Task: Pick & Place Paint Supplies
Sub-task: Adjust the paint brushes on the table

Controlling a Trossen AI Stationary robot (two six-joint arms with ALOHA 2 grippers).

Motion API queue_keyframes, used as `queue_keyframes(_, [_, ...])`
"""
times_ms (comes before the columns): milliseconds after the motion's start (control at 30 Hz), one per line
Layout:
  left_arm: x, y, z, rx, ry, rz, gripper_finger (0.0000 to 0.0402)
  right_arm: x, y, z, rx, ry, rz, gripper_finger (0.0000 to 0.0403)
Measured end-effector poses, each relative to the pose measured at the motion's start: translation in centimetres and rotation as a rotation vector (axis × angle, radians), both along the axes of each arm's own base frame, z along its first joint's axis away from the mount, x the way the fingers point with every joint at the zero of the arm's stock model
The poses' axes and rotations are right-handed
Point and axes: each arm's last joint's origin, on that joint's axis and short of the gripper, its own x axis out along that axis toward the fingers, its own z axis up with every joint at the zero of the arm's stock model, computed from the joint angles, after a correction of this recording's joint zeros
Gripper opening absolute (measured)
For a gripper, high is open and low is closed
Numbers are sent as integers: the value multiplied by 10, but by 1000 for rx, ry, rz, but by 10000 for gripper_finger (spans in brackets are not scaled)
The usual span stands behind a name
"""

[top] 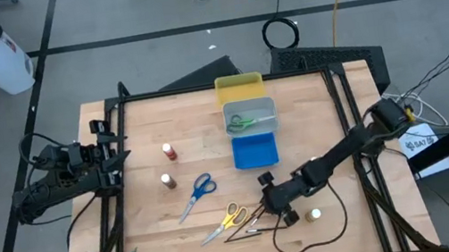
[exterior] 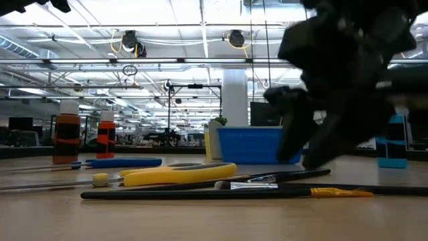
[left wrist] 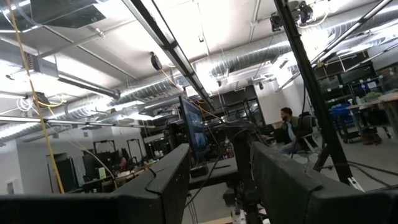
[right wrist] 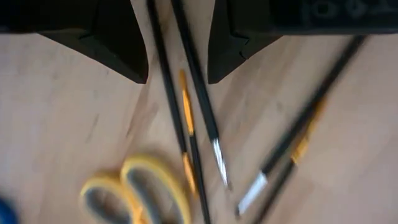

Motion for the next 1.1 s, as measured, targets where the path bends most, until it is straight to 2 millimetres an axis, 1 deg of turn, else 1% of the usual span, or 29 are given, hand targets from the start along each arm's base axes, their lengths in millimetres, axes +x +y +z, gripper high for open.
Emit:
queue_keyframes(133, [0, 0, 0, 0, 0, 0, 182, 3, -2, -8, -5, 13, -11, 155])
queue_keyframes(300, [0, 0, 0, 0, 0, 0, 182, 5, -9, -8, -14, 18, -27, 155])
queue_keyframes(433, [0, 0, 0, 0, 0, 0, 182, 4, -13, 1, -33, -8, -52, 155])
queue_keyframes(533, [0, 0, 0, 0, 0, 0, 182, 0, -14, 18, -16, -34, -54, 149])
queue_keyframes(667, [0, 0, 0, 0, 0, 0, 182, -9, -16, 41, 7, -49, -61, 117])
queue_keyframes(800, [0, 0, 0, 0, 0, 0, 182, -11, -17, 52, 48, -76, -89, 72])
queue_keyframes(967, [0, 0, 0, 0, 0, 0, 182, -10, -14, 45, 98, -36, -35, 11])
queue_keyframes(1000, [0, 0, 0, 0, 0, 0, 182, -11, -13, 43, 91, -29, -30, 6])
queue_keyframes(1100, [0, 0, 0, 0, 0, 0, 182, -13, -13, 38, 64, 16, -32, 8])
